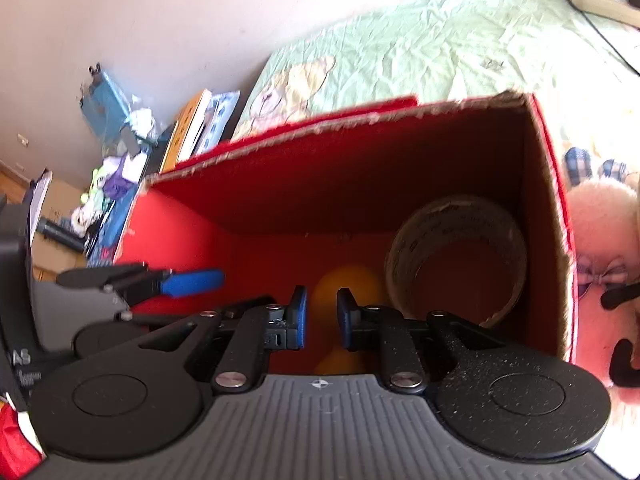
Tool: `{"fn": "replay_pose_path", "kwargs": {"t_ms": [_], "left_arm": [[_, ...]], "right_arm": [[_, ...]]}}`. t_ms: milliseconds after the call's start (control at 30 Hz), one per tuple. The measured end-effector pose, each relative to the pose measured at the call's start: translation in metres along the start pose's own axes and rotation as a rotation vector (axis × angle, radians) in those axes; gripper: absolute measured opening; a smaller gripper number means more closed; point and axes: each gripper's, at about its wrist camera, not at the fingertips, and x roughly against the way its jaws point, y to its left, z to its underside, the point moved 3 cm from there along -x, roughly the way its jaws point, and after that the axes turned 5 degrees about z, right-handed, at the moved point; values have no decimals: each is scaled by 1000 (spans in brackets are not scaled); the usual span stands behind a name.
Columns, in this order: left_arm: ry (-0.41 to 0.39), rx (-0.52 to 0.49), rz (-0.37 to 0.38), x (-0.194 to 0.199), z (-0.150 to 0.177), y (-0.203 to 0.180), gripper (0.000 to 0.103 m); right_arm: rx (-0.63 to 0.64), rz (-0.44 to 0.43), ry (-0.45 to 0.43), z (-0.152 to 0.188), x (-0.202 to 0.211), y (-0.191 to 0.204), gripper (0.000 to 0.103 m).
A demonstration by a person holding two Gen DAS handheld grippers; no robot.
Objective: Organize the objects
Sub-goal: 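Lower the gourd into the red box and open the right gripper, then withdraw the right gripper from the box toward the white ribboned figure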
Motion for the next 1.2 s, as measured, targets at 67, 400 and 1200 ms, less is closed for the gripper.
{"fn": "replay_pose_path", "kwargs": {"t_ms": [67, 400, 1200], "left_arm": [[2, -2, -15, -3, -1, -1, 63], [-3, -24, -41, -9, -2, -2, 65], [-41, -34, -113, -6, 0, -7, 70]], "right_arm": [[10, 18, 51, 4, -5, 3, 20], [19, 154, 97, 5, -21, 11, 23], [6, 204, -43, 7, -12, 13, 17]]}}
